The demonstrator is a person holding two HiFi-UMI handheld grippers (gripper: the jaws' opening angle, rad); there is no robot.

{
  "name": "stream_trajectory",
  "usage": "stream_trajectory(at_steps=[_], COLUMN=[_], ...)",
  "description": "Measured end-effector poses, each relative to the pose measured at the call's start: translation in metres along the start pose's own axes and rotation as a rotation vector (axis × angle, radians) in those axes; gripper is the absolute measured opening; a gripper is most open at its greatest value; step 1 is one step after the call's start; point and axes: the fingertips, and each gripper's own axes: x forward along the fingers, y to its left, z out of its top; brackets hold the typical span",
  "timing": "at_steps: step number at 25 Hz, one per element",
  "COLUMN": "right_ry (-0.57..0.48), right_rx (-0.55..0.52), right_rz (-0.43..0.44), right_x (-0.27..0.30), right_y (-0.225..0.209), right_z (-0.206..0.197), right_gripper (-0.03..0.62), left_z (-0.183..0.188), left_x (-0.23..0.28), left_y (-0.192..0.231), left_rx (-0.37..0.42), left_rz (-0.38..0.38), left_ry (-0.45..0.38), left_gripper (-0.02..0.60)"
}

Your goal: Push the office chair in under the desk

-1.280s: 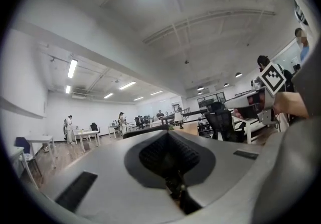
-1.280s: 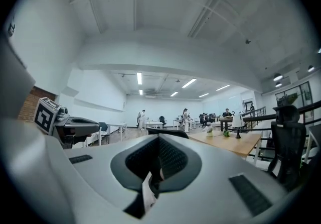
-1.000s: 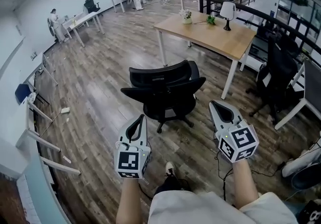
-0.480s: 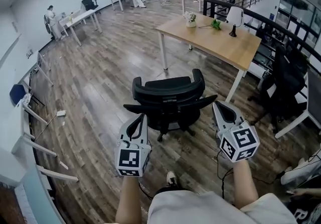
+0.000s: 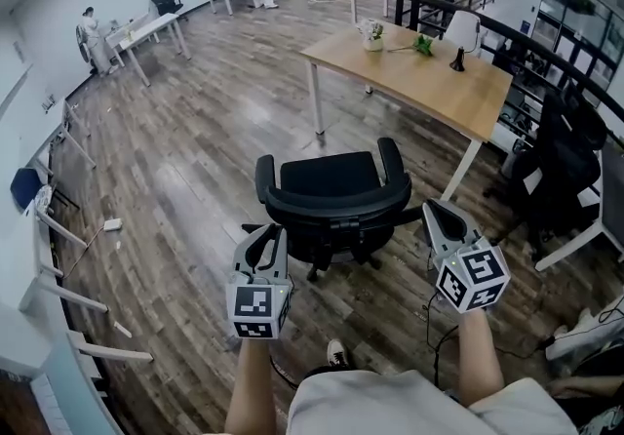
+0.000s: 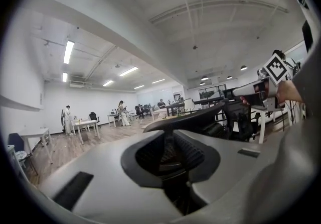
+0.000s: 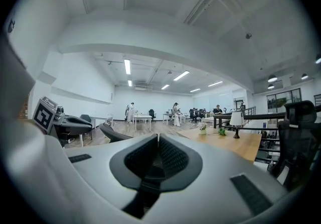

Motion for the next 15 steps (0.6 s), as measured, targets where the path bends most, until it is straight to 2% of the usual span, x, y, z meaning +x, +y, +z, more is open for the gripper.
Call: stream_trajectory(at_steps=[2, 6, 10, 15], right_ry=[0.012, 0.048, 0.089, 0.142], right_rx=[0.009, 0.017, 0.0, -0.011], right_rz=[-0.011, -0.055, -0.067, -0.05], right_x=[0.012, 0.031, 0.043, 0.057], right_y=[-0.001, -0.01, -0.01, -0.01], right_z=[-0.009, -0.03, -0.042, -0.057], right_gripper=[0.059, 0.106, 0.163, 0.204], left_z=[-0.011, -0.031, -0.042, -0.05], left_x=[0.011, 0.035, 0.052, 0.066], left_y=[0.011, 0.028, 0.038, 0.043], left_rx=[-0.007, -0.02, -0.033, -0.047], left_rz=[-0.016, -0.047, -0.074, -0.094], left_ry=[0.015, 0.032, 0.047, 0.06], left_gripper=[0.125, 0.169, 0.195, 0.211])
